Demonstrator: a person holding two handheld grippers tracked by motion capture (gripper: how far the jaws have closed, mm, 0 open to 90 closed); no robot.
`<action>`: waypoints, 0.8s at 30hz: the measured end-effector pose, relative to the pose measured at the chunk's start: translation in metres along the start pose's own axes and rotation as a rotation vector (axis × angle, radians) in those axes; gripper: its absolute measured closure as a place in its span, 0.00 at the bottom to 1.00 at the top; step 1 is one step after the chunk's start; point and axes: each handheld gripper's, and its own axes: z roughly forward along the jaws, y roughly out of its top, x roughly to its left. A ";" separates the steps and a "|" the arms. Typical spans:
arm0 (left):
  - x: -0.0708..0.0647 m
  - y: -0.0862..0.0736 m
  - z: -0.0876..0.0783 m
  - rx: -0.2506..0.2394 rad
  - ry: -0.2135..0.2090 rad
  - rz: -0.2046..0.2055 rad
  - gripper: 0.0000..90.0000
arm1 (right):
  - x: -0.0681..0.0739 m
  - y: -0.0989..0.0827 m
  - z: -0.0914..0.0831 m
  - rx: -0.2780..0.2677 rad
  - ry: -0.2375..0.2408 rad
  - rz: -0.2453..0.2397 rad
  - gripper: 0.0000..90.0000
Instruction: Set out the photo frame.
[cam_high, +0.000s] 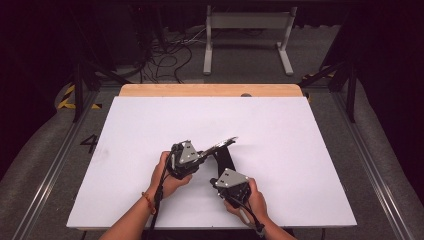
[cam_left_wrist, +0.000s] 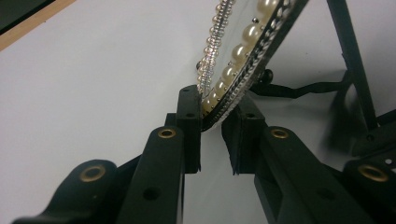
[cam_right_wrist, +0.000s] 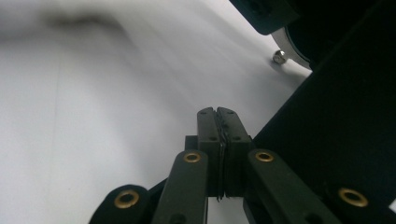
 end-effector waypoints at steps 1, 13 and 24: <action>0.000 -0.001 0.000 -0.006 -0.001 -0.006 0.86 | -0.001 -0.001 -0.001 0.004 -0.002 0.001 0.99; 0.002 -0.001 0.004 -0.078 -0.015 -0.040 0.66 | -0.006 -0.009 -0.006 -0.007 0.015 0.027 0.95; -0.006 0.003 0.009 -0.067 0.022 0.041 0.85 | -0.003 -0.009 -0.006 -0.017 -0.029 0.008 0.94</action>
